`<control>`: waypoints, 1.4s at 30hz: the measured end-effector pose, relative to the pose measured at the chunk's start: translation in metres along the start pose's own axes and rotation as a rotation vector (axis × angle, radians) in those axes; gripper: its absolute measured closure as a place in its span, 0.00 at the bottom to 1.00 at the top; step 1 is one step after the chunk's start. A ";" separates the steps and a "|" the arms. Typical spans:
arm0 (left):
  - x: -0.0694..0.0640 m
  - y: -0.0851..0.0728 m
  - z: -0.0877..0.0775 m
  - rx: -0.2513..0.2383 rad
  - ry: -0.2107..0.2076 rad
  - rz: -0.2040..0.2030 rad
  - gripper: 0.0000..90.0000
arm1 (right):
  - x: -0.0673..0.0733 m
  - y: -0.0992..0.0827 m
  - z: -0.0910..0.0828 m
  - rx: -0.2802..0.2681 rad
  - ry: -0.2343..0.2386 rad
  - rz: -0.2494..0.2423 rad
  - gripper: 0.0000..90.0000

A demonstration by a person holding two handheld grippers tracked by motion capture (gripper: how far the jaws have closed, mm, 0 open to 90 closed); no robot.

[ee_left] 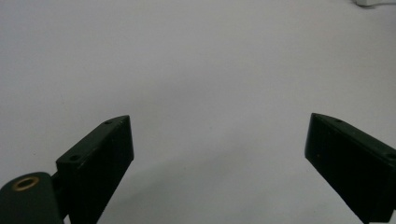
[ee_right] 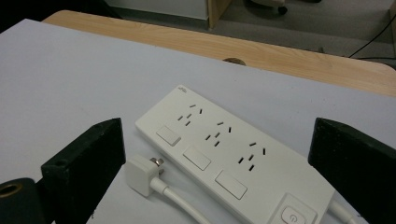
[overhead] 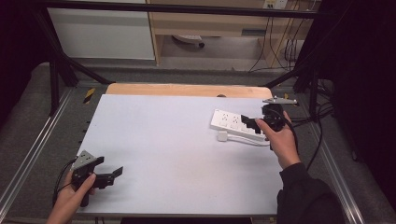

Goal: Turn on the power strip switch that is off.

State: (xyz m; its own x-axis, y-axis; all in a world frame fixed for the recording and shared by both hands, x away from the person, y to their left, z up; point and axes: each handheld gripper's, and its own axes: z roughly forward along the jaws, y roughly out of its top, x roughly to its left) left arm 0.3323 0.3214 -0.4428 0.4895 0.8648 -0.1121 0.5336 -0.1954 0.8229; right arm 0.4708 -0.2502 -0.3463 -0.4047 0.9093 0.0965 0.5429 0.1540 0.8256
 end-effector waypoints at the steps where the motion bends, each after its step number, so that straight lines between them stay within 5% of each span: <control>1: 0.000 0.000 0.000 0.000 -0.001 -0.001 0.09 | 0.000 0.001 0.001 0.002 -0.005 0.001 0.05; 42: 0.001 -0.002 0.000 0.014 -0.009 0.005 0.09 | -0.004 0.017 0.042 -0.037 -0.072 0.057 0.05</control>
State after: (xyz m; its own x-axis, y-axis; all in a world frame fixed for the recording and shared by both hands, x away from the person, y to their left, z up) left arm 0.3324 0.3225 -0.4445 0.4988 0.8593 -0.1130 0.5405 -0.2065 0.8156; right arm 0.5126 -0.2346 -0.3564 -0.3195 0.9417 0.1050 0.5351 0.0878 0.8402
